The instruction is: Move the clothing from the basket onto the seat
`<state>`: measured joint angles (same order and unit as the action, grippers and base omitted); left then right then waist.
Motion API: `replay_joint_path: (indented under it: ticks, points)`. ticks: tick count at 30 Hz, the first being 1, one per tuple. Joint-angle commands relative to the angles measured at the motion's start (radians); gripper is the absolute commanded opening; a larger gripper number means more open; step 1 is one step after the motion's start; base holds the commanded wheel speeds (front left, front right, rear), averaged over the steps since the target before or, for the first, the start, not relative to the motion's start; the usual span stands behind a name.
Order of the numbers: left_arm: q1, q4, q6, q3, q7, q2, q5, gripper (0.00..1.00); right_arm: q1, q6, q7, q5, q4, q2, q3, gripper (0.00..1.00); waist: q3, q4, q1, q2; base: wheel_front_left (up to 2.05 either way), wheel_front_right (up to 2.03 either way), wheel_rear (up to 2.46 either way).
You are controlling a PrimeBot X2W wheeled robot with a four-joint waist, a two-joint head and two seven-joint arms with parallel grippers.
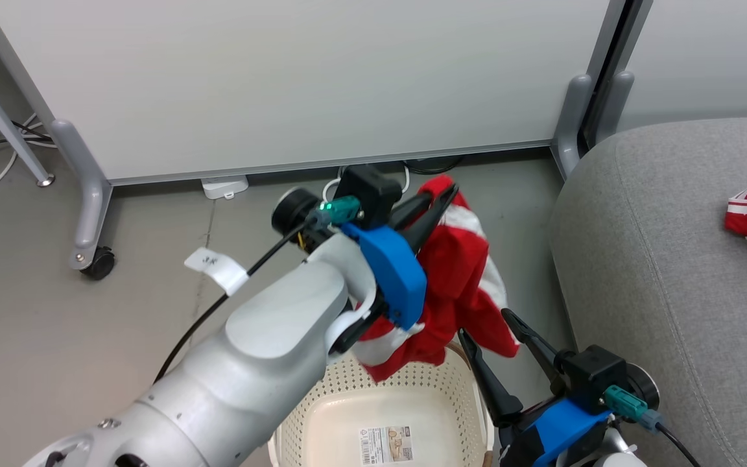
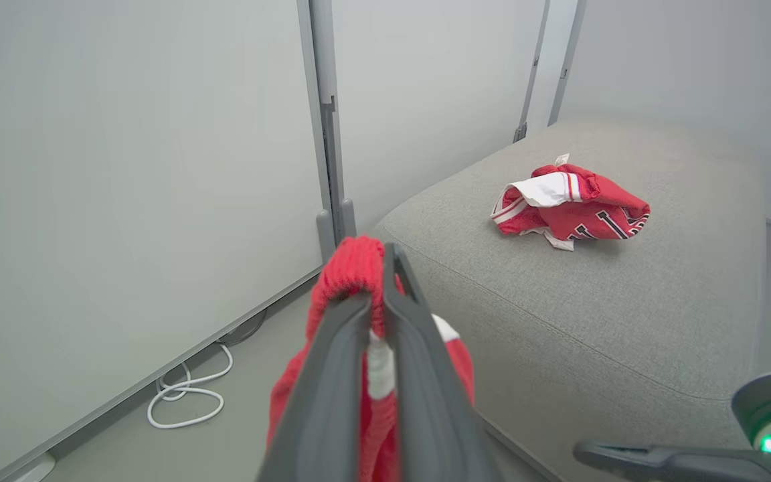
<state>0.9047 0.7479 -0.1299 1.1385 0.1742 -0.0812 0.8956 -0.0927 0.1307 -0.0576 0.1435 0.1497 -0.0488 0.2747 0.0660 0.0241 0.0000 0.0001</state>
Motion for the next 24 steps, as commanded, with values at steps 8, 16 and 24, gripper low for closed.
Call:
replay_joint_path:
  ticks: [8, 16, 24]
  points:
    - [0.096, -0.001, 0.0, 0.019, 0.007, 0.022, 0.027, 0.0, -0.009, 0.0, 0.002, 0.025, 0.024, -0.003, 0.011, 1.0, -0.019, -0.011, 0.0, -0.0001, 0.0, 0.0, 0.0]
    - [0.114, 0.006, 0.0, 0.042, 0.015, 0.029, 0.055, 0.0, -0.025, 0.0, 0.005, 0.028, 0.044, -0.003, 0.027, 1.0, -0.032, -0.016, 0.0, -0.0001, 0.0, 0.0, 0.0]
    - [0.125, -0.002, 0.0, 0.07, 0.018, 0.031, 0.08, 0.0, -0.078, 0.0, 0.015, 0.03, 0.073, -0.003, 0.07, 1.0, -0.032, -0.021, 0.0, -0.0001, 0.0, 0.0, 0.0]
